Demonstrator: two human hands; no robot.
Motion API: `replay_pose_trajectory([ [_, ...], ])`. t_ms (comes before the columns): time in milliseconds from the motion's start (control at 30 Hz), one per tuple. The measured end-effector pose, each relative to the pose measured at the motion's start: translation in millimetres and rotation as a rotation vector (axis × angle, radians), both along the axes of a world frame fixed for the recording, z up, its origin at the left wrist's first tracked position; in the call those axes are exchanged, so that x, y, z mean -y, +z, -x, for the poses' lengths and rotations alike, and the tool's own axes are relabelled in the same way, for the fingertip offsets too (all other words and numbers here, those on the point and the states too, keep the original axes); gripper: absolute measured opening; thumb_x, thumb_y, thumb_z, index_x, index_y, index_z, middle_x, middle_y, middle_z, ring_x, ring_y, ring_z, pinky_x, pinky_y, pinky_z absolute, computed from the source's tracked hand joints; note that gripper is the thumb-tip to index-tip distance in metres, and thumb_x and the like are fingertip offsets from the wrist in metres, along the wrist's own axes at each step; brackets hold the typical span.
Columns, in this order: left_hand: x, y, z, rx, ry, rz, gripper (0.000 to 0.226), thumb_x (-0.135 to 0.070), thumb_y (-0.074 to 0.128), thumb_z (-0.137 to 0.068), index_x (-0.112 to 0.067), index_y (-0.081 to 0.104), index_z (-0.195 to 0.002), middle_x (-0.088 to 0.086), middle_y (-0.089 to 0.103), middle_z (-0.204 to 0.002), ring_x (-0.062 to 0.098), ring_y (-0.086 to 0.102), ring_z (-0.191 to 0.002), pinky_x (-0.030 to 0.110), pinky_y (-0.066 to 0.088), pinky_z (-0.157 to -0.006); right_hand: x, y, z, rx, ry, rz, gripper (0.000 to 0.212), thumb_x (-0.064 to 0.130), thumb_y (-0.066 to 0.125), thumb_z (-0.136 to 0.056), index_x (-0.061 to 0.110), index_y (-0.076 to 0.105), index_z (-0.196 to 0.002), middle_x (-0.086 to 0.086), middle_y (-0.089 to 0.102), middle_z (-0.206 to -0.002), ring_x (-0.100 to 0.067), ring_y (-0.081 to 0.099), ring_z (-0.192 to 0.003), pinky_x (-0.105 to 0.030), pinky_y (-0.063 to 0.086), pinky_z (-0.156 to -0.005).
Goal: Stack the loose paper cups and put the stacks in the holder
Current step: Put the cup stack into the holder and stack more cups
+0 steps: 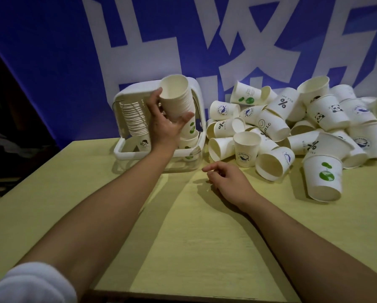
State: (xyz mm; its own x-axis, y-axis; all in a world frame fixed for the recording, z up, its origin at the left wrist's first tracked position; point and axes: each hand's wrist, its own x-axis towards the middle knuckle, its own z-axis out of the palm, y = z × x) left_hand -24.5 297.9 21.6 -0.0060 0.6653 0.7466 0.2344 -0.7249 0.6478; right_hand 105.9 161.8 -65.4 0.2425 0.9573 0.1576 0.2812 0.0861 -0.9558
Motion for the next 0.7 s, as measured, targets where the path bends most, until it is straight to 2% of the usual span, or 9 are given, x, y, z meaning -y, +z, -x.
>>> replay_pose_trajectory([
  [100,2.1,-15.6,-0.9,-0.11,-0.001,0.072,0.09,-0.031,0.087,-0.076,-0.042,0.023,-0.138,-0.015,0.039,-0.143,0.011,0.049,-0.124,0.037,0.054,-0.098,0.9,0.3,-0.1,-0.012,0.004,-0.006,0.018,0.018,0.056,-0.097,0.027,0.071,-0.099,0.009,0.06,-0.068,-0.013,0.062,-0.067,-0.024,0.049,-0.061],
  [167,5.0,-24.0,-2.1,-0.259,0.038,0.178,0.09,-0.034,0.085,-0.079,-0.044,0.023,-0.143,-0.008,0.043,-0.148,0.022,0.053,-0.126,0.045,0.052,-0.099,1.3,0.9,-0.4,-0.022,0.005,-0.003,0.018,0.017,0.055,-0.097,0.026,0.071,-0.099,0.008,0.06,-0.068,-0.01,0.058,-0.062,-0.022,0.047,-0.058],
  [233,5.9,-28.3,-2.0,-0.35,0.098,0.263,0.089,-0.04,0.08,-0.083,-0.045,0.018,-0.146,0.001,0.045,-0.152,0.03,0.056,-0.125,0.044,0.052,-0.095,1.8,1.5,0.3,-0.018,0.008,0.002,0.018,0.017,0.055,-0.098,0.025,0.071,-0.099,0.005,0.06,-0.07,-0.008,0.056,-0.058,-0.022,0.046,-0.058],
  [400,-0.8,-15.8,0.3,-0.443,0.205,0.352,0.086,-0.047,0.074,-0.086,-0.043,0.012,-0.145,0.005,0.046,-0.151,0.037,0.056,-0.124,0.051,0.052,-0.095,2.9,2.1,0.9,0.012,0.006,0.003,0.018,0.018,0.054,-0.097,0.027,0.071,-0.099,0.003,0.061,-0.071,-0.007,0.056,-0.058,-0.024,0.048,-0.06],
  [533,4.3,-15.4,3.7,-0.47,0.213,0.356,0.087,-0.047,0.077,-0.084,-0.043,0.012,-0.144,0.005,0.044,-0.151,0.036,0.054,-0.125,0.051,0.052,-0.096,6.5,4.2,1.7,0.018,0.005,-0.017,0.019,0.017,0.055,-0.097,0.028,0.07,-0.1,0.003,0.063,-0.077,-0.022,0.06,-0.062,-0.031,0.048,-0.061],
  [633,7.7,-18.9,5.4,-0.429,0.206,0.366,0.087,-0.045,0.079,-0.083,-0.043,0.015,-0.142,0.005,0.048,-0.149,0.036,0.056,-0.124,0.047,0.05,-0.094,11.4,11.9,1.2,0.21,-0.166,-0.229,0.018,0.016,0.059,-0.093,0.029,0.069,-0.102,0.011,0.062,-0.079,-0.015,0.058,-0.062,-0.025,0.047,-0.063],
  [700,7.2,-21.9,7.0,-0.429,0.179,0.358,0.089,-0.045,0.08,-0.082,-0.044,0.015,-0.142,0.005,0.048,-0.15,0.036,0.055,-0.125,0.046,0.049,-0.095,13.7,20.4,-5.8,0.357,-0.39,-0.422,0.019,0.016,0.063,-0.09,0.024,0.067,-0.107,0.009,0.06,-0.089,-0.009,0.055,-0.077,-0.027,0.047,-0.072],
])
